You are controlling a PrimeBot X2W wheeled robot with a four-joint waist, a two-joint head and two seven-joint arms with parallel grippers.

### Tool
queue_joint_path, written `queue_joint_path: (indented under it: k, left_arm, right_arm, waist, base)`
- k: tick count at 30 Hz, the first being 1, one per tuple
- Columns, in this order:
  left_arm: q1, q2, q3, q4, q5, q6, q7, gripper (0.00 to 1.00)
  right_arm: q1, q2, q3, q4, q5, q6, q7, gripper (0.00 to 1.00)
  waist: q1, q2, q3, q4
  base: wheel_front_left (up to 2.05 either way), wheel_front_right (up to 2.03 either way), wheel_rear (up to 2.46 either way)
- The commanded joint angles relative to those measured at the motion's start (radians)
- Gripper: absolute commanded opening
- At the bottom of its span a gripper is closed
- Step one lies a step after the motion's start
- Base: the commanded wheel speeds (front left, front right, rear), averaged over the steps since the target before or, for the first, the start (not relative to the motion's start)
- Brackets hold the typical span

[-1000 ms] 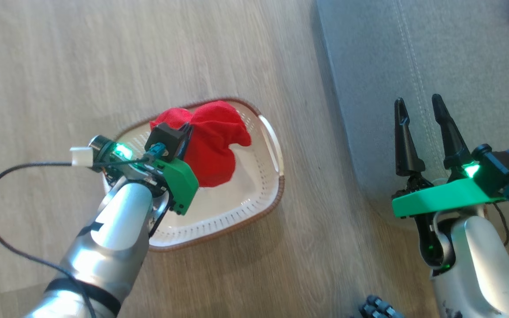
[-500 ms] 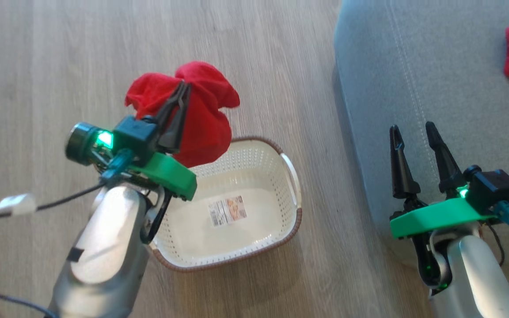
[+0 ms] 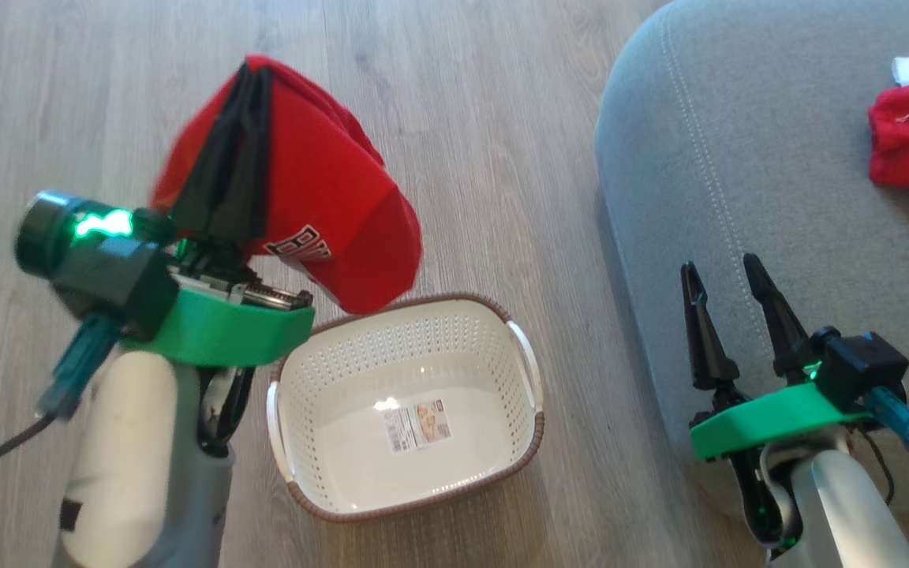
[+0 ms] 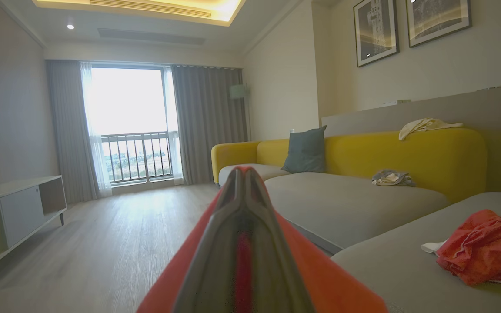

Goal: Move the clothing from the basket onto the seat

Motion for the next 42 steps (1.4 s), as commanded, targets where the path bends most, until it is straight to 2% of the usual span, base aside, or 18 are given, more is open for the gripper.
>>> queue_joint_path:
  k: [1,6,14,25,31,42]
  left_arm:
    - [-0.020,0.006,0.041,-0.069,-0.002,-0.002,-0.009,0.00]
    - [-0.008,0.005,0.041,-0.189,-0.041,0.008,-0.009,0.00]
    - [-0.002,0.005,-0.003,-0.341,-0.033,0.014,-0.009,0.00]
    - [0.030,0.005,-0.156,-0.305,-0.013,-0.046,-0.010,0.00]
    - [0.042,0.005,-0.224,-0.283,-0.001,-0.060,-0.010,0.00]
    - [0.043,0.005,-0.245,-0.245,0.017,-0.062,-0.010,0.00]
  right_arm:
    - [-0.004,-0.009,0.028,-0.031,0.009,0.000,-0.007,1.00]
    - [0.014,-0.017,0.034,-0.035,0.017,0.000,-0.007,1.00]
    - [0.031,-0.028,0.043,-0.040,0.025,0.000,-0.007,1.00]
    - [0.024,-0.026,0.048,-0.058,0.022,0.000,-0.007,1.00]
    - [0.018,-0.025,0.057,-0.066,0.023,0.000,-0.007,1.00]
    - [0.015,-0.033,0.093,-0.088,0.040,0.000,-0.007,1.00]
  waist:
    - [0.0001,-0.0001,-0.013,0.000]
    - [0.0001,-0.0001,-0.036,0.002]
    - [0.0001,-0.0001,-0.051,0.009]
    - [0.0001,-0.0001,-0.027,0.010]
    - [0.0001,-0.0001,-0.017,0.000]
    - [0.0001,-0.0001,-0.009,-0.012]
  base:
    - [0.00,0.00,0.00]
    - [0.00,0.00,0.00]
    - [0.00,0.00,0.00]
    - [0.00,0.00,0.00]
    - [0.00,0.00,0.00]
    - [0.00,0.00,0.00]
